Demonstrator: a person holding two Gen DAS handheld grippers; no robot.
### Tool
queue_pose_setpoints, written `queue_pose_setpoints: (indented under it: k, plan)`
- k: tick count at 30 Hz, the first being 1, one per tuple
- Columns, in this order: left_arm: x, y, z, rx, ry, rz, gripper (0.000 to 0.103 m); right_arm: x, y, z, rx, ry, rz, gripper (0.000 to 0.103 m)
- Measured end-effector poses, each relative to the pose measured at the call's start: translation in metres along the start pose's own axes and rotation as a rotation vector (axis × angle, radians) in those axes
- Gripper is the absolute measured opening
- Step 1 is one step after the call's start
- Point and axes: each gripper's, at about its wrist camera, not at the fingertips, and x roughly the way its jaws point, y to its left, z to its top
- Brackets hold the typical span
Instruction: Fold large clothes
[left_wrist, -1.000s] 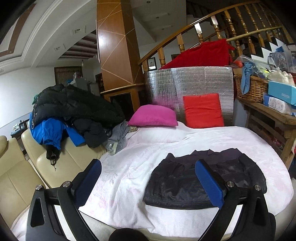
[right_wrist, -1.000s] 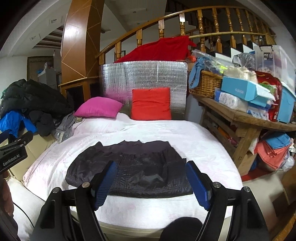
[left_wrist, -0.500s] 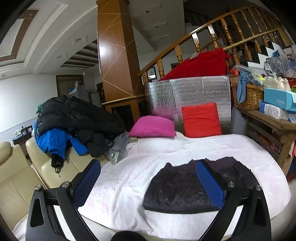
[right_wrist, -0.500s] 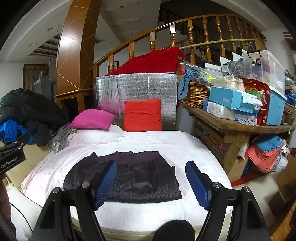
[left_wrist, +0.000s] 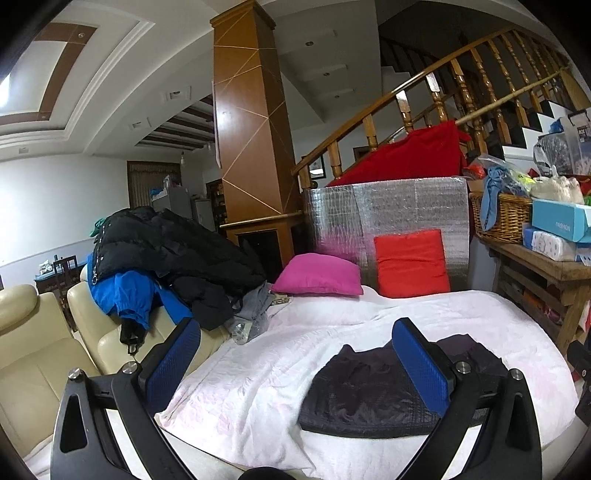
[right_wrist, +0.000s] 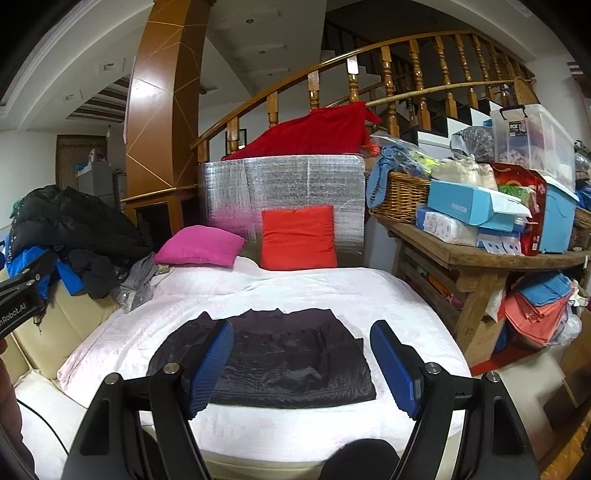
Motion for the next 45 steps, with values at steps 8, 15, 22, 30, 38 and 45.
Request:
queue_pose_setpoints:
  k: [8, 15, 22, 30, 38, 45]
  plan:
    - [-0.002, 0.016, 0.001, -0.029, -0.005, 0.025, 0.103, -0.002, 0.016, 0.003, -0.026, -0.006, 0.018, 0.080]
    - [-0.004, 0.018, -0.001, -0.034, -0.002, 0.018, 0.103, -0.002, 0.027, 0.003, -0.042, 0.000, 0.013, 0.080]
    - [-0.005, 0.019, -0.004, -0.034, 0.007, 0.004, 0.103, 0.001, 0.033, 0.004, -0.055, 0.010, -0.008, 0.080]
    - [-0.007, 0.022, -0.006, -0.043, 0.001, 0.001, 0.103, 0.003, 0.040, 0.003, -0.069, 0.014, -0.015, 0.080]
    - [-0.008, 0.024, -0.009, -0.049, 0.005, -0.012, 0.103, 0.002, 0.042, 0.006, -0.085, 0.011, -0.026, 0.080]
    - [-0.008, 0.026, -0.009, -0.065, 0.006, -0.022, 0.103, -0.001, 0.043, 0.012, -0.090, -0.001, -0.045, 0.080]
